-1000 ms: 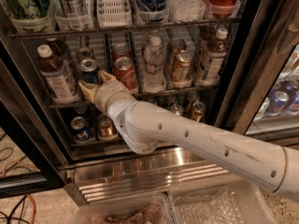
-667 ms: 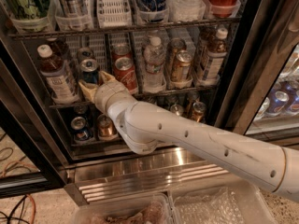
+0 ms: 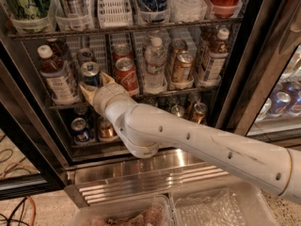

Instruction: Pick redbull can from middle shelf of fridge

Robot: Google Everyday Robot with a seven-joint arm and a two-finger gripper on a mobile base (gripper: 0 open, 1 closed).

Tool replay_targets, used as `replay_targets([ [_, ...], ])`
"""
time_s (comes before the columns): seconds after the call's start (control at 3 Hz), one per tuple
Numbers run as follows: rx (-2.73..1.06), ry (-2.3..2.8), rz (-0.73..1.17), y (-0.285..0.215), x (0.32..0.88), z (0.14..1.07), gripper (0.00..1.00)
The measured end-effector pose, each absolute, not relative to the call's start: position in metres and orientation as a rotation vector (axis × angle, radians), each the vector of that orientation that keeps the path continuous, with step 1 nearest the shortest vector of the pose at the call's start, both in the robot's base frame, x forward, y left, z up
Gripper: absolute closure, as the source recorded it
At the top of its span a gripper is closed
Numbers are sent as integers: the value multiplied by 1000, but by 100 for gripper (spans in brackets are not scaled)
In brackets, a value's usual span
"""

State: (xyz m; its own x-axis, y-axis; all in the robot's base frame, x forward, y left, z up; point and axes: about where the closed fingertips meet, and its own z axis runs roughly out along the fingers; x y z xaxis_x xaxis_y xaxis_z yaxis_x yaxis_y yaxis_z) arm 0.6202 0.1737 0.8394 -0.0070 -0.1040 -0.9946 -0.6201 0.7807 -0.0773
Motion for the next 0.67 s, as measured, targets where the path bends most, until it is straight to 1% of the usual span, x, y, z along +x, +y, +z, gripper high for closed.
replay_targets([
  [0.33, -603, 1547, 449, 174, 622, 839, 100],
  [0.67, -631, 1539, 445, 178, 610, 852, 100],
])
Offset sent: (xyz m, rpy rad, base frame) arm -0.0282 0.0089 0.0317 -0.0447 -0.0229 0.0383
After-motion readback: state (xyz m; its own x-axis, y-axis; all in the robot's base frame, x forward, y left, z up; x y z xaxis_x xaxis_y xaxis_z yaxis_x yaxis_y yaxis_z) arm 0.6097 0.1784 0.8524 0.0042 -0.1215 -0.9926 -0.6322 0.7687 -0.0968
